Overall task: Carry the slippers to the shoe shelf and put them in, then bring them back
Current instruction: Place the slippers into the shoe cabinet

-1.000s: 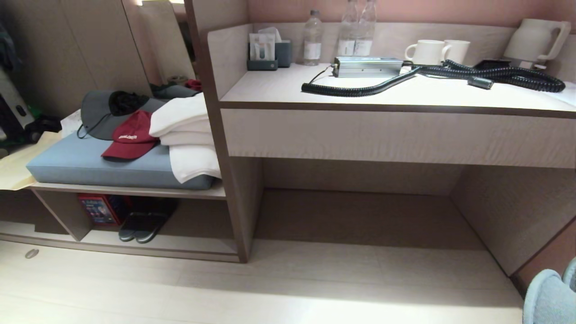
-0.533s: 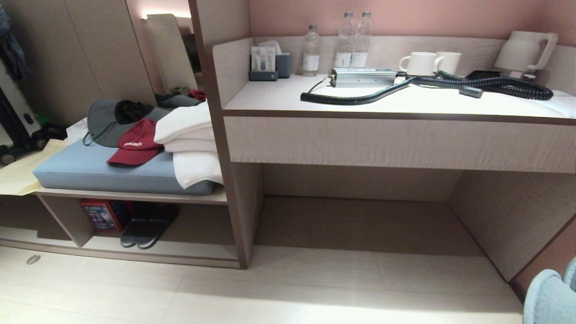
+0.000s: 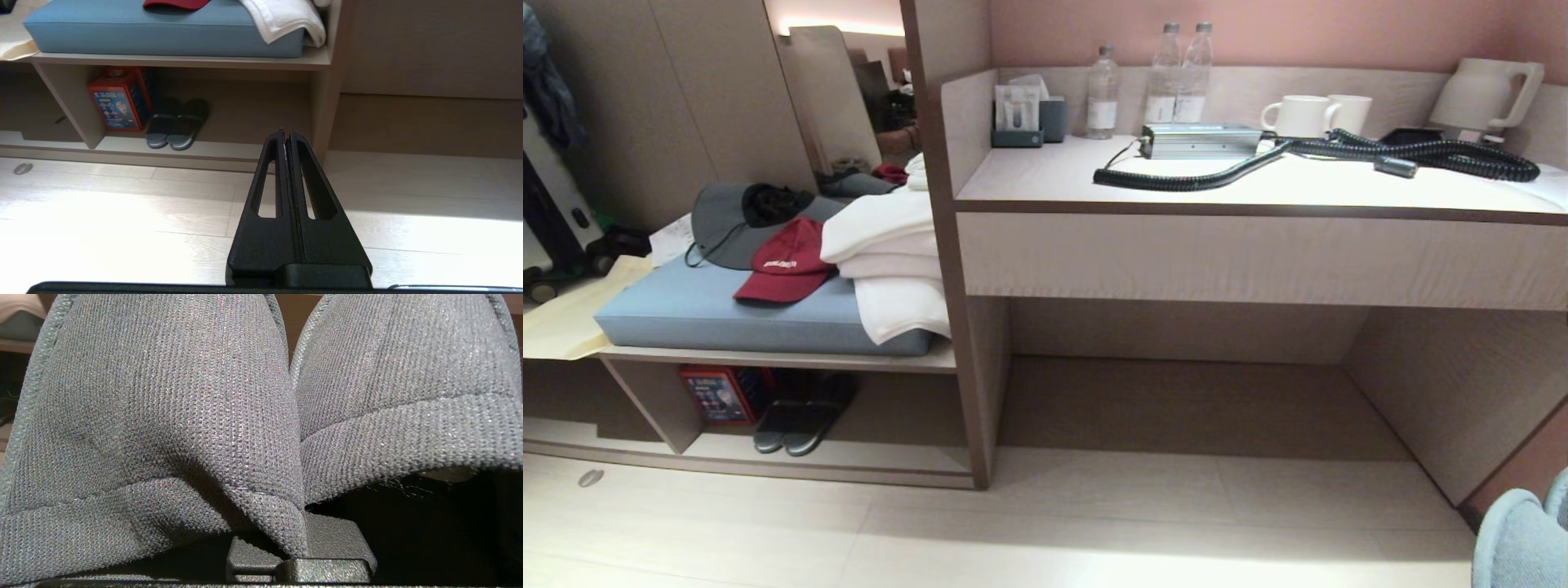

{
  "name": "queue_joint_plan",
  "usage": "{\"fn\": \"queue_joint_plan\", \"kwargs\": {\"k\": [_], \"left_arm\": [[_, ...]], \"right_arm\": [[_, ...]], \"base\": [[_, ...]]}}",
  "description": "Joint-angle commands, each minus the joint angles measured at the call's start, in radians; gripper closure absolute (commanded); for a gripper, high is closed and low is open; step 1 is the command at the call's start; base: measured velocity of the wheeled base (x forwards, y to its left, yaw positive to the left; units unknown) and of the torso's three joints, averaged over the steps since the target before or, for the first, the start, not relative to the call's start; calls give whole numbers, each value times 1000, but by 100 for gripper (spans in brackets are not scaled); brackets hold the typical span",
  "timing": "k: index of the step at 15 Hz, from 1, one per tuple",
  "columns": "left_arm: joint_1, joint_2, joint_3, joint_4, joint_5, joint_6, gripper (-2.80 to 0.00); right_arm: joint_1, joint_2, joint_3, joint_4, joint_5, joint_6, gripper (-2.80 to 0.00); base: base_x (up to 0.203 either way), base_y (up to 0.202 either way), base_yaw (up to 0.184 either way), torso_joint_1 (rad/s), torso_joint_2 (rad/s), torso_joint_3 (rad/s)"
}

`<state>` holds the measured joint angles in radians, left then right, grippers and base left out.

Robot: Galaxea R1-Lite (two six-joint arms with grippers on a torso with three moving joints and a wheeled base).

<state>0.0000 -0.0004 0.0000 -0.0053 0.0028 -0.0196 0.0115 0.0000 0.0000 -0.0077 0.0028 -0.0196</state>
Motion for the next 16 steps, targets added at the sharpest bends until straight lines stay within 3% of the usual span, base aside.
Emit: {"fn": "queue_joint_plan", "kwargs": {"k": [1, 16], "left_arm": [[0, 0, 0, -1, 0, 0, 0], [0, 0, 0, -1, 0, 0, 0]], "right_arm": [[1, 1, 2, -2, 0, 0, 0], [1, 0, 2, 0, 0, 0, 0]], "base": [[0, 200, -5, 6, 2, 8], [0, 196, -2, 2, 1, 1]]}}
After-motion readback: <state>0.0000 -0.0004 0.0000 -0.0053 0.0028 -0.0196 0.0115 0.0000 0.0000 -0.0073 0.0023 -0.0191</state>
